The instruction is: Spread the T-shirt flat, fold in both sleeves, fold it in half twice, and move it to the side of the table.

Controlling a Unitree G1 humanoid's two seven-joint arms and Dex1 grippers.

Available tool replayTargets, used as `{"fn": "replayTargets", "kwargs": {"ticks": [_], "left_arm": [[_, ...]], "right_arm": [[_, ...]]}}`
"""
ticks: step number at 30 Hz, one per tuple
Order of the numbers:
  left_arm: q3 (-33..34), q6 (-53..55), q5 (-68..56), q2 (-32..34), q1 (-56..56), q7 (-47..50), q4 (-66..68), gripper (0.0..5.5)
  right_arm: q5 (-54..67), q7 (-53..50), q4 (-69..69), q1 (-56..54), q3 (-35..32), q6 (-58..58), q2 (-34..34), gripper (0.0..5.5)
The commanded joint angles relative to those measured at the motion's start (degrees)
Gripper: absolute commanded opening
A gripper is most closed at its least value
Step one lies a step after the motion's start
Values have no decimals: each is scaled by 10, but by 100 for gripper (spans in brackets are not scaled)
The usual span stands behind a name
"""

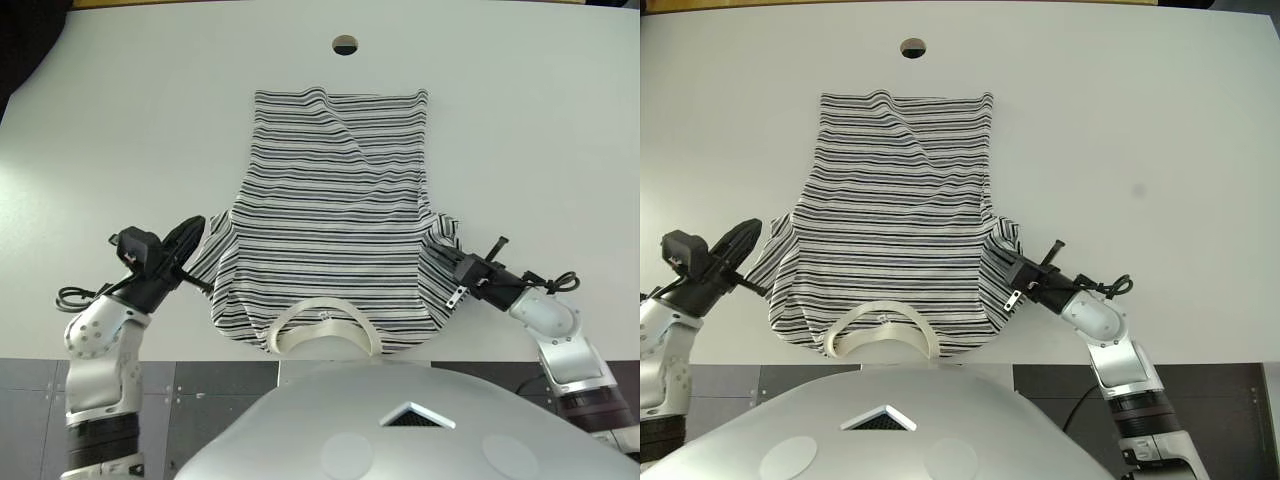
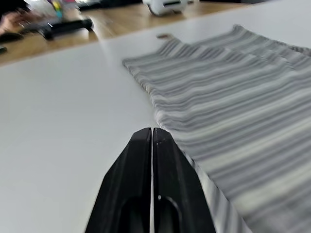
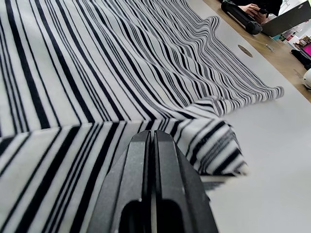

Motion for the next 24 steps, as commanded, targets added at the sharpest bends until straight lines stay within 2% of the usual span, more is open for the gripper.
{"fn": "replayTargets", "kwargs": {"ticks": [1,5,9,17,24], "left_arm": [[26,22,-16,37,24,-61,25,10],[37,23,-10,49,25,-95,73,10],[21,21,0,46,23,-121,97,10],[14,27,6,48,30,-145,107,142],[12,47,3,57,39,-163,99,142]], "right_arm": [[-20,-6,30,7,-15,3,-24,13],[-25,-14,45,7,-23,-6,-34,13],[-25,-21,59,6,-27,-19,-39,13],[-20,-22,56,-1,-25,-26,-34,10],[-24,-21,55,-8,-19,-27,-31,10]]}}
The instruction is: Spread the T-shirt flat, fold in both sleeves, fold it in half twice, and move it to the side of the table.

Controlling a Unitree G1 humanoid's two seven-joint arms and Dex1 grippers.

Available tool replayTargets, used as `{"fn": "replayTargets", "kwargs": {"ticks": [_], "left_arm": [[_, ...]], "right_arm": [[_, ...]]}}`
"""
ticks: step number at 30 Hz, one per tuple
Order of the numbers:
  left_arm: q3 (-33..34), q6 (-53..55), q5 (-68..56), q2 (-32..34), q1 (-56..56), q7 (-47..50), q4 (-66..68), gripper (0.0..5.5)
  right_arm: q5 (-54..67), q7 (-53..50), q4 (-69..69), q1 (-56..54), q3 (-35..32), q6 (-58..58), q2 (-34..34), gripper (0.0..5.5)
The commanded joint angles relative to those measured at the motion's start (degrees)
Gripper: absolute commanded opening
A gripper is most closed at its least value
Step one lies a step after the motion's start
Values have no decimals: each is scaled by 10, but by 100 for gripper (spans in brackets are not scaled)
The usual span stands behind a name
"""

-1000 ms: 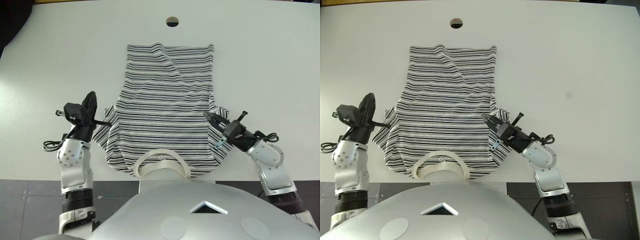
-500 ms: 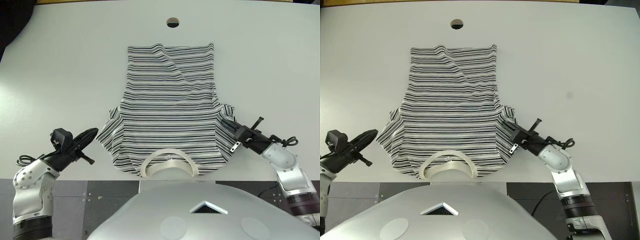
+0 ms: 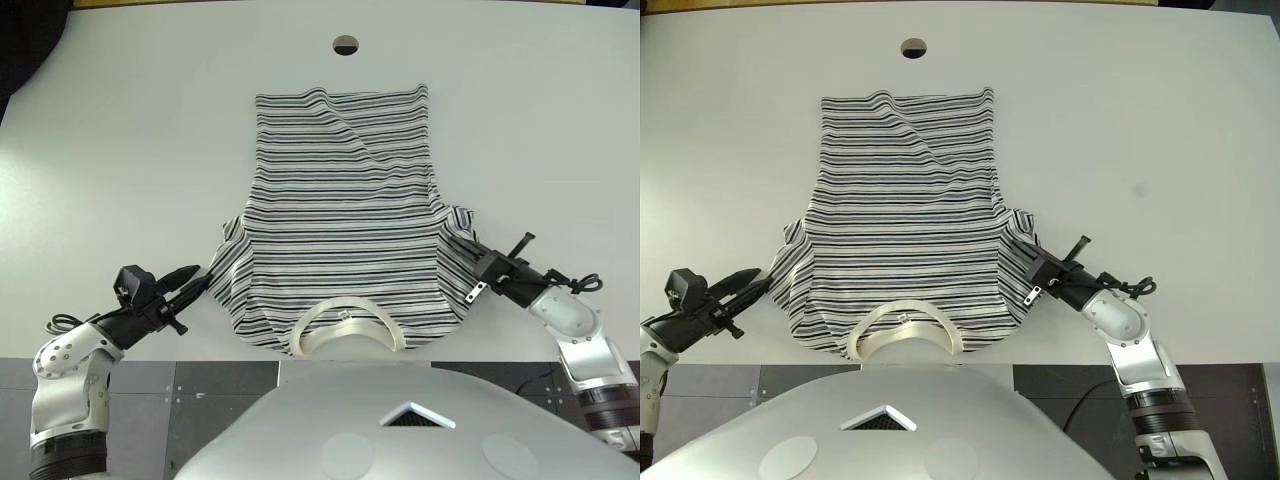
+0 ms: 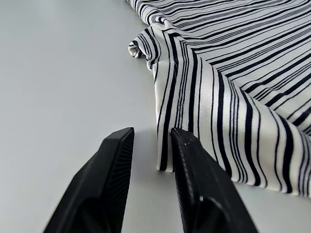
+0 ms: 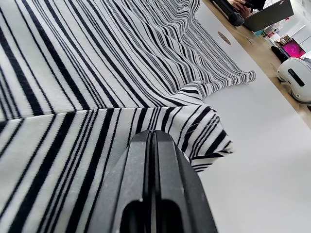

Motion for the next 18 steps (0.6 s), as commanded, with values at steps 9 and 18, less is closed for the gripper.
{"fn": "replayTargets", "kwargs": {"ticks": [9,18], "left_arm": [[-40,12,49,29,13,-23,32,128],[-46,9,15,30,16,-51,31,11]], "right_arm": [[-12,0,5,0,-1,7,-5,10],[123,-56,-55,-40,-110,3,41,10]]}}
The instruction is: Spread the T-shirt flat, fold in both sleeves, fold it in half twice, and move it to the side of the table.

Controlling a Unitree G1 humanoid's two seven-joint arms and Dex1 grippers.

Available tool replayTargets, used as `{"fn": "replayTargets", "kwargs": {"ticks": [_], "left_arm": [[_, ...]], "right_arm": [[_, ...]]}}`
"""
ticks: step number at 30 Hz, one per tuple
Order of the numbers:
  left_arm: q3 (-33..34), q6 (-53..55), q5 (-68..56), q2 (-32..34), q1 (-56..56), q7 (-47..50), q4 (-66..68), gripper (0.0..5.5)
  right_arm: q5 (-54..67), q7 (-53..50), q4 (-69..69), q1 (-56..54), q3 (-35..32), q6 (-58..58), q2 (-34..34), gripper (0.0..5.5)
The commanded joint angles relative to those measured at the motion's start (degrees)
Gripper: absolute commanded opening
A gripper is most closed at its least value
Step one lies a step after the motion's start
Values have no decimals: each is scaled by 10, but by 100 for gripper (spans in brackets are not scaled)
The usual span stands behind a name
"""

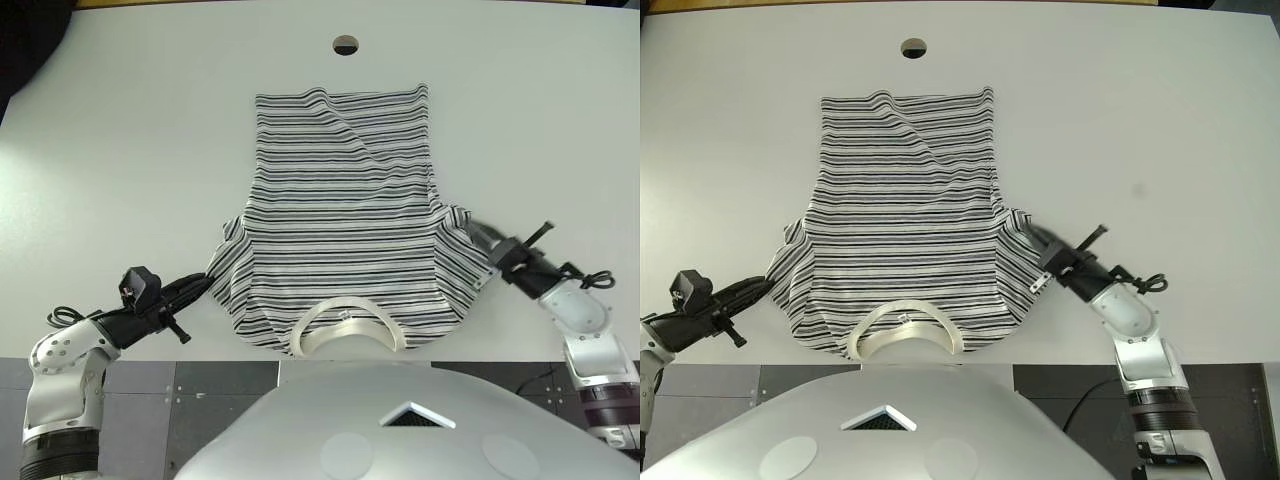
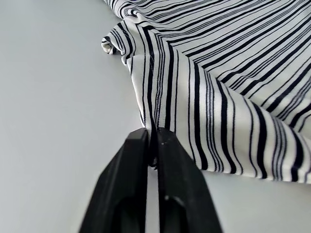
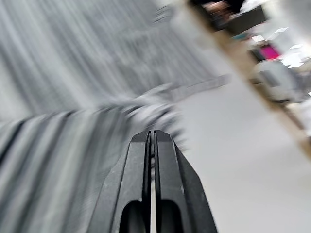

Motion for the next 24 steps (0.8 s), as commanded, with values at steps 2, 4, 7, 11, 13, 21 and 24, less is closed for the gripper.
{"fn": "replayTargets", "kwargs": {"ticks": [2,4,7,11,13,21,24], "left_arm": [[-6,23,-12,-4,22,-25,-8,11],[11,34,-56,-5,22,-38,-56,11],[21,56,-97,-11,21,-39,-123,11],[-6,89,-109,-32,-12,-6,-180,11],[-28,102,-97,-43,-27,15,-200,11],[-189,98,23,-75,-79,53,-214,50],[-220,87,56,-74,-71,56,-206,99]], "right_arm": [[105,-25,-27,-41,-79,57,25,10],[133,-19,-29,-46,-92,110,21,10],[124,-7,-55,-26,-93,170,3,10],[98,18,-99,32,-81,214,-15,10],[90,38,-124,71,-74,223,-23,10],[151,74,-160,187,-115,268,-4,71],[190,86,-169,193,-126,302,0,129]]}}
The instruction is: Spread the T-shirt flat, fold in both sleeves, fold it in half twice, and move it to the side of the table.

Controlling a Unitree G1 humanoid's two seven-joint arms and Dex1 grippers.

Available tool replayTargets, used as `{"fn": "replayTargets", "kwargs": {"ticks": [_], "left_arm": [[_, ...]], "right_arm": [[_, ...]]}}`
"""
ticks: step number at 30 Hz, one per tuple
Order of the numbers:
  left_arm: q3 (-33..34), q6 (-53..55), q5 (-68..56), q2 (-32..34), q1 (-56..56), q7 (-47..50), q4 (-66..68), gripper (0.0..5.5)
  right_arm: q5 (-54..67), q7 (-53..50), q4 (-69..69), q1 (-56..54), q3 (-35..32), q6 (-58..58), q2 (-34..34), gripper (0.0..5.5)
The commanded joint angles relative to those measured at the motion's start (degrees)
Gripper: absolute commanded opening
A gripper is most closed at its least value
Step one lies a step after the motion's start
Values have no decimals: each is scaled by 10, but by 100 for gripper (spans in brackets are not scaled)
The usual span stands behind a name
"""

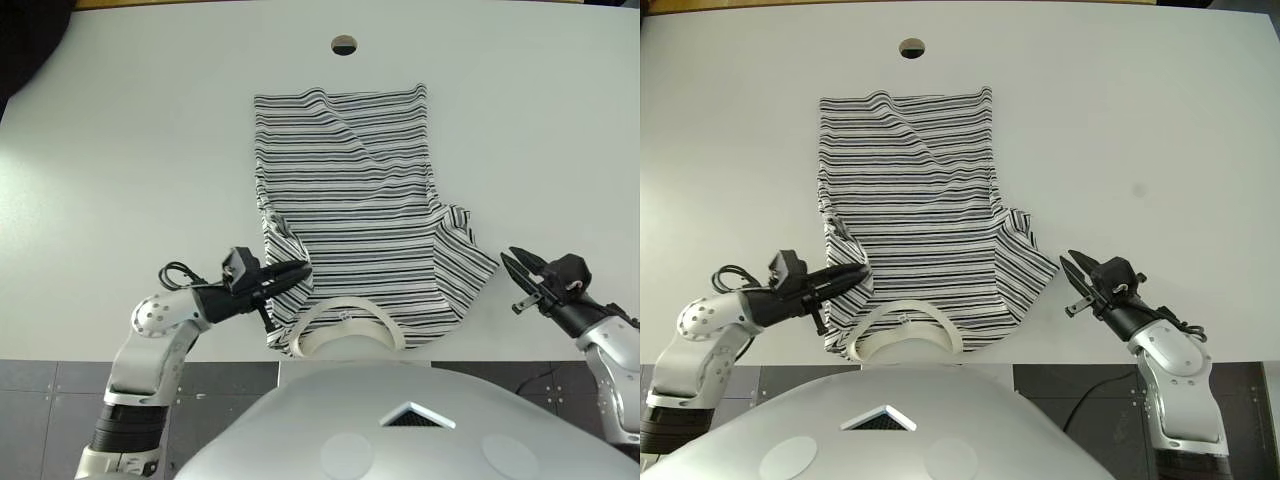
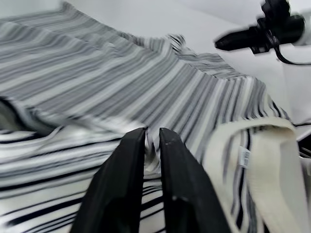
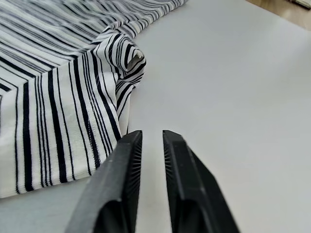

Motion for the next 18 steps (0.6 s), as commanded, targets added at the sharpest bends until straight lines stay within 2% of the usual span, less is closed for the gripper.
{"fn": "replayTargets", "kwargs": {"ticks": [1,5,13,18], "left_arm": [[-30,-16,39,5,9,9,8,116],[-49,-30,77,4,9,23,29,169],[-27,-63,67,-5,22,45,21,169],[33,-89,43,-38,-2,97,26,174]], "right_arm": [[38,13,-15,4,-14,41,7,147],[62,13,-16,-1,-12,74,22,152],[21,26,25,-17,46,99,22,152],[0,44,60,-11,63,104,-1,59]]}}
